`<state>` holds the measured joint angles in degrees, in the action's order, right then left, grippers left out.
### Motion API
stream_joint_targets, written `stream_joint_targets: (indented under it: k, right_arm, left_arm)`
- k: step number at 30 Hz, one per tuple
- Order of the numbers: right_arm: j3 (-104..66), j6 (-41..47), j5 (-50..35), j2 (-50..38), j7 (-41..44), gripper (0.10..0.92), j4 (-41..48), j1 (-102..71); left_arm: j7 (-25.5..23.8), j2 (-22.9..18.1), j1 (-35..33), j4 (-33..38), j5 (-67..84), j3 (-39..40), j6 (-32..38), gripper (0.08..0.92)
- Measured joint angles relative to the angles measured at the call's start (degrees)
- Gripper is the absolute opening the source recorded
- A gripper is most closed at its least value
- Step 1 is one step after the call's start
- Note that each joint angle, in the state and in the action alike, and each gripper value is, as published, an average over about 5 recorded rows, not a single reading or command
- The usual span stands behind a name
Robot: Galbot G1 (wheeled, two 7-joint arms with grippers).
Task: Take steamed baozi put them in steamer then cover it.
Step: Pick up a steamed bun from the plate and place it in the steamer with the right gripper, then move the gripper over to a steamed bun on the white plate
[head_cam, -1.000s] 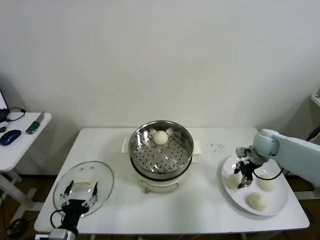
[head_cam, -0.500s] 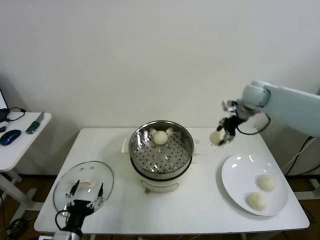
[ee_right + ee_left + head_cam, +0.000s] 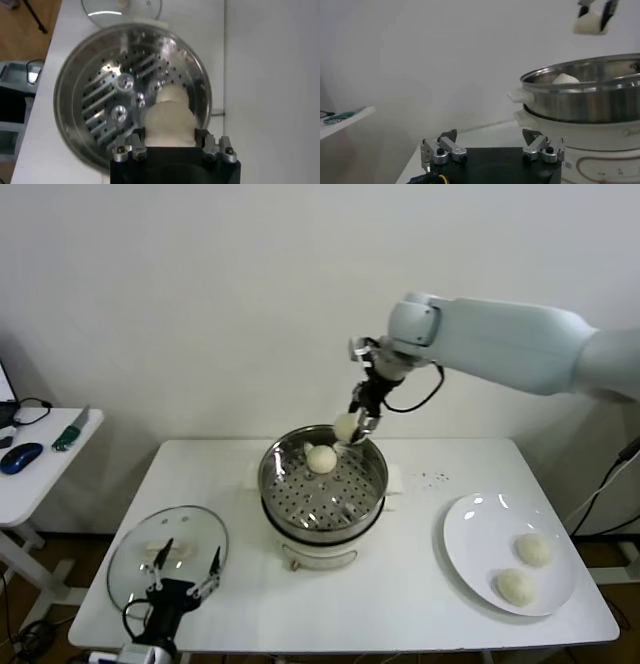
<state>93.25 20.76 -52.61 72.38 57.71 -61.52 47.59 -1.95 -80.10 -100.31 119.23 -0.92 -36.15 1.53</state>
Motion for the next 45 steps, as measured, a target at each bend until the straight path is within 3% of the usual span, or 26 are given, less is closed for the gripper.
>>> stream_joint_targets:
  k: [17,32,39,45]
  right_arm:
    - [3.96,0.24,-3.89,14.64,-1.21,0.645,5.88,-6.28]
    - [4.66,-0.06,-1.71,17.66,-1.46,0.684,8.53,-10.50]
    - [4.41,0.12,-0.44,17.63,-1.66,0.801,8.55,-10.82]
    - [3.95,0.10,-0.07,15.77,-1.45,0.822,6.67,-9.29]
  left_arm:
    - [-0.10,-1.02,-1.07,0.58,-0.77,-0.82,0.15,0.823]
    - [0.02,-1.39,-1.44,0.62,-0.60,-1.52,0.30,0.823]
    - [0.04,-1.39,-0.93,0.36,-0.61,-1.46,0.14,0.823]
    - [0.07,-1.39,-0.54,0.35,-0.60,-1.58,-0.08,0.823]
